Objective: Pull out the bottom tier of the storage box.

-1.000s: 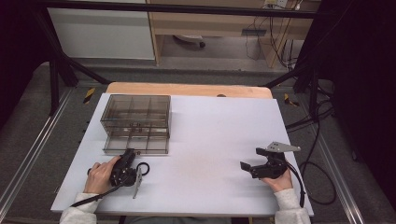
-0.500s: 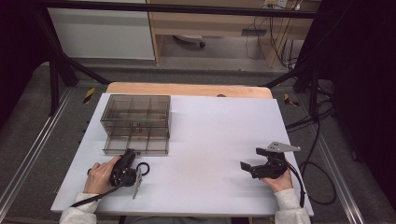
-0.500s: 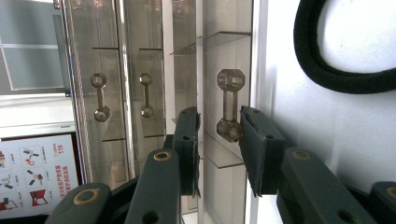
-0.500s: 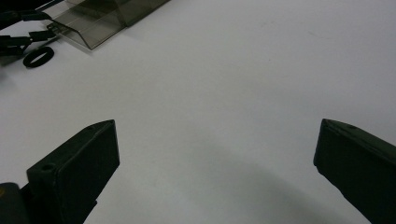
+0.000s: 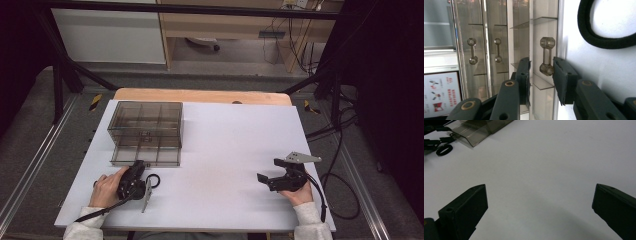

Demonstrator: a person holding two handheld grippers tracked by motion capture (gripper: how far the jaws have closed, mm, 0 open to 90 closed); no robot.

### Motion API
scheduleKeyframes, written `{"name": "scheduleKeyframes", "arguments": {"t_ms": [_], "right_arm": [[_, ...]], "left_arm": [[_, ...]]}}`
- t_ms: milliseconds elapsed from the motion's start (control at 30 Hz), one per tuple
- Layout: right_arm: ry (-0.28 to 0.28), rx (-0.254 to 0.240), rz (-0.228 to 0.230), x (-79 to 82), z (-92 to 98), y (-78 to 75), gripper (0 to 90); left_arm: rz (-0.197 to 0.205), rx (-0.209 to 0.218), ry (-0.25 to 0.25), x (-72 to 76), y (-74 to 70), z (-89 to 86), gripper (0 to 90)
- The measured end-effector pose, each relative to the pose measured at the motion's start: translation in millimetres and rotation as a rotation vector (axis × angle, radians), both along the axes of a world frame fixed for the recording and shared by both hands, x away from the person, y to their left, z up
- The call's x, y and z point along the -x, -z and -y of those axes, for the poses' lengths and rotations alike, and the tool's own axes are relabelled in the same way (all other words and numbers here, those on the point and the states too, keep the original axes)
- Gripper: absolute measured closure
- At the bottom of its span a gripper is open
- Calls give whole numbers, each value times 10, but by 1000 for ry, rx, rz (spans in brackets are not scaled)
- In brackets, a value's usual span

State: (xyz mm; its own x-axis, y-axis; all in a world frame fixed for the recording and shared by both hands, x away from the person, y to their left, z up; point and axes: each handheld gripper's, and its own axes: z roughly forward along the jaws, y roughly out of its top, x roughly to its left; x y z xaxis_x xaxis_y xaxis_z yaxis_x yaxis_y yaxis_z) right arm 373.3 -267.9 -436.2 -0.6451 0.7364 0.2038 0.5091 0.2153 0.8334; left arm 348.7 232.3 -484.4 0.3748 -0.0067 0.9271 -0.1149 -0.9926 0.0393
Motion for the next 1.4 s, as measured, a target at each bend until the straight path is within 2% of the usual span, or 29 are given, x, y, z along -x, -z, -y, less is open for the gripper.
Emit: {"name": "scheduleKeyframes", "arguments": {"t_ms": [167, 500, 633, 667, 833, 1100, 1400], "right_arm": [[-1, 1, -1, 0, 0, 0, 6], [0, 1, -3, -1, -1, -1, 7], [0, 2, -2, -2, -1, 2, 7], [-1, 1, -3, -2, -2, 0, 7], [0, 1, -3, -1, -1, -1, 7], [0, 0, -3, -2, -1, -1, 7], [0, 0, -4, -4, -3, 4, 6]], "left_arm": [[-36, 25, -16, 4, -36, -18, 623], [-65, 74, -35, -16, -96, -44, 559], [-90, 107, -40, -23, -136, -53, 520], [-104, 127, -43, -24, -141, -55, 519], [-130, 167, -55, -28, -182, -56, 507], [-186, 281, -115, -37, -243, -71, 454], [-245, 431, -164, -48, -294, -118, 378]]}}
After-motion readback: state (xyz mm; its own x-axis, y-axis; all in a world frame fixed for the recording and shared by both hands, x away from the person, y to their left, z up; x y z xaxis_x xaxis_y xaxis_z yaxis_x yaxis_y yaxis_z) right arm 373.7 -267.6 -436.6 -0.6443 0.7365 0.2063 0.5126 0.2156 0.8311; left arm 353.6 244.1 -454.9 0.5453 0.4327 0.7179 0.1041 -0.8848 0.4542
